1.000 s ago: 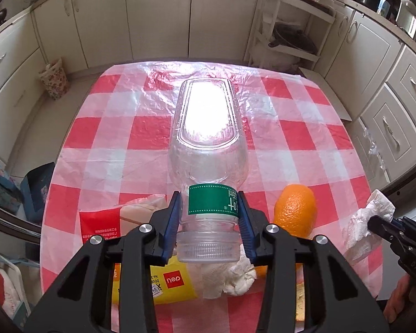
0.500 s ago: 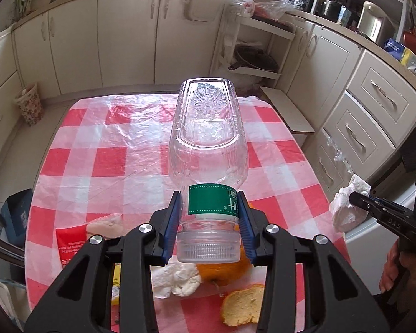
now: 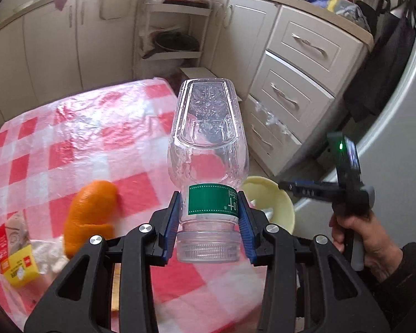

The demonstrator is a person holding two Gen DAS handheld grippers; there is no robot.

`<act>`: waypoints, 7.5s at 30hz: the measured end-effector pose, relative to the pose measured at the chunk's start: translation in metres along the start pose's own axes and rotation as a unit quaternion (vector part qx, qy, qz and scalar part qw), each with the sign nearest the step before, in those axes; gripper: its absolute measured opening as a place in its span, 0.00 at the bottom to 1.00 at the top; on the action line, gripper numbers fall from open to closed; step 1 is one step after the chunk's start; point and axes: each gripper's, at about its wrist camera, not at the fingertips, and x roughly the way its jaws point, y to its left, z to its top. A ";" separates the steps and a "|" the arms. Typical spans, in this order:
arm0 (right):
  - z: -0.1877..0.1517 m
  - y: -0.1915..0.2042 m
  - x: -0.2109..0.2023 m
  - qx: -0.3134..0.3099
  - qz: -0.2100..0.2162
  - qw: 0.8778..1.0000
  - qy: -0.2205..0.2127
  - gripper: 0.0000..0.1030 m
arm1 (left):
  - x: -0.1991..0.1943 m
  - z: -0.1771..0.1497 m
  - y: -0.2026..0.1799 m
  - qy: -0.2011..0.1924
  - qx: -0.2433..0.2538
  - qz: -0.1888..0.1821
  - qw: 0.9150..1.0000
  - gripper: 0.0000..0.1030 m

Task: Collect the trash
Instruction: 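Carry the bottle and tissue to the yellow bin and release both, then grasp a white tissue with the left tool while the right tool grasps an orange peel, then carry the tissue and orange peel to the yellow bin and release both, then bring both open tools back over the table toward the large orange peel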

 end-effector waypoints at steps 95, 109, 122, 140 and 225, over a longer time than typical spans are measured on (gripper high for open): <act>-0.084 0.252 -0.033 -0.327 0.169 0.930 0.013 0.06 | -0.084 -0.047 0.202 0.030 -0.106 0.194 0.975 0.18; -0.067 0.235 -0.041 -0.297 0.166 0.940 -0.011 0.07 | -0.077 -0.042 0.188 0.020 -0.089 0.182 0.979 0.18; -0.042 0.197 -0.075 -0.255 0.183 0.948 -0.053 0.06 | -0.068 -0.026 0.137 -0.016 -0.052 0.121 0.991 0.18; 0.005 0.042 -0.023 -0.225 -0.027 0.973 0.040 0.19 | 0.045 -0.013 -0.061 0.053 0.027 -0.020 0.998 0.18; -0.054 0.254 -0.046 -0.303 0.136 0.941 -0.056 0.76 | -0.132 -0.122 0.195 -0.006 -0.226 0.295 0.928 0.86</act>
